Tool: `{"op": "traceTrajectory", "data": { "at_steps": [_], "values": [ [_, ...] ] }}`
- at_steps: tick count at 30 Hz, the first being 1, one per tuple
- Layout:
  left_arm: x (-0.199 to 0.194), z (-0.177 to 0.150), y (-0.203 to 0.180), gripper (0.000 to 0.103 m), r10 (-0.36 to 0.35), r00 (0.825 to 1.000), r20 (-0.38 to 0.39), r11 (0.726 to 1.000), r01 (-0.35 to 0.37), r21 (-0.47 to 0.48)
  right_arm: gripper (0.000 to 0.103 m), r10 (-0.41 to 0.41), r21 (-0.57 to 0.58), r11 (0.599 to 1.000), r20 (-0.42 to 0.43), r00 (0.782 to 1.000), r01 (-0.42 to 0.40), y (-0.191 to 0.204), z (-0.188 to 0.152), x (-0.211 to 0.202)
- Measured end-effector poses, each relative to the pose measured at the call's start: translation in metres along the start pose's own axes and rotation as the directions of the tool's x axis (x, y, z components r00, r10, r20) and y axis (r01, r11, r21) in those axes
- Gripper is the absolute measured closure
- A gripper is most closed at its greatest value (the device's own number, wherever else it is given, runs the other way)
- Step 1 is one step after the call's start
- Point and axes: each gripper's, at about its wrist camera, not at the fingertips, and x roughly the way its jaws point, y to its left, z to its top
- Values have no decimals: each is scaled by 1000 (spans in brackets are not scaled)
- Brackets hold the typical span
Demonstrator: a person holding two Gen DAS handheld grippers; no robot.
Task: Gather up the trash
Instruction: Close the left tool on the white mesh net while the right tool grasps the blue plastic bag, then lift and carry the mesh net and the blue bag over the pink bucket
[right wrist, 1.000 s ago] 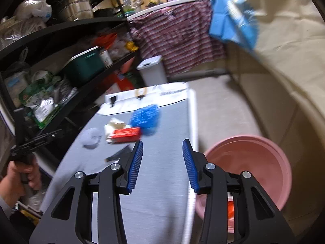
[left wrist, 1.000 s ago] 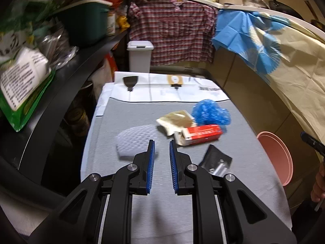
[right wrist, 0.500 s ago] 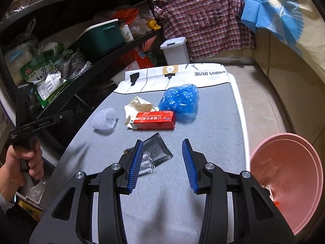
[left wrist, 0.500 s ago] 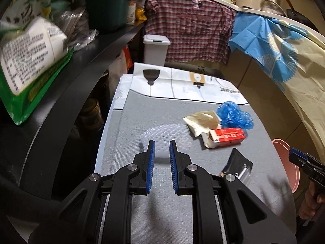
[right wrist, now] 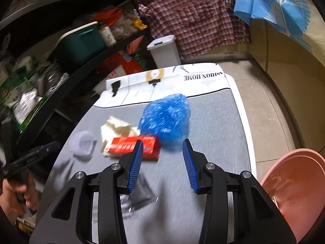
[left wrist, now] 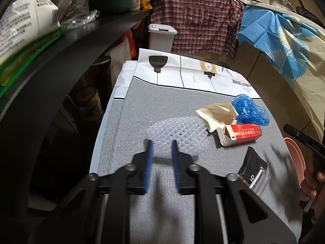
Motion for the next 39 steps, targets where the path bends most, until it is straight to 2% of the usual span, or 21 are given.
{"op": "traceTrajectory", "data": {
  "at_steps": [2,6,13,14,16,20,21,24,31,39],
  "values": [
    [6,1,0,55,4,1000,3,1000,-4,-7,61,-4,16,1000,-9,1000,4,-5,6,13],
    [17,5,4,51,2,1000,-7,1000,-2,-29,61,11,45,999,-36,999,-10,-12,15,33],
    [42,1,10,51,-12,998,-58,998,8,-59,61,22,81,997,-82,996,-15,-21,23,61],
    [44,1,10,53,-16,998,-62,998,12,-60,61,26,85,996,-93,995,-18,-21,22,64],
    [45,-1,8,65,-29,997,-67,998,25,-55,62,30,84,996,-106,994,-21,-21,20,67],
    [42,0,3,85,-33,997,-68,999,32,-25,81,39,69,997,-118,992,-31,-18,18,67],
    [41,0,1,88,-33,997,-67,999,31,-19,88,42,66,997,-118,992,-34,-17,18,66],
    [34,1,-2,96,-21,999,-50,1000,21,1,98,38,55,998,-109,993,-32,-15,19,62],
    [13,8,-7,97,-23,1000,-3,1000,23,15,101,31,39,999,-61,998,-28,-9,22,35],
    [-22,9,-17,98,-24,998,56,999,22,34,101,18,-48,999,3,1000,-18,13,25,-20]
  ]
}}
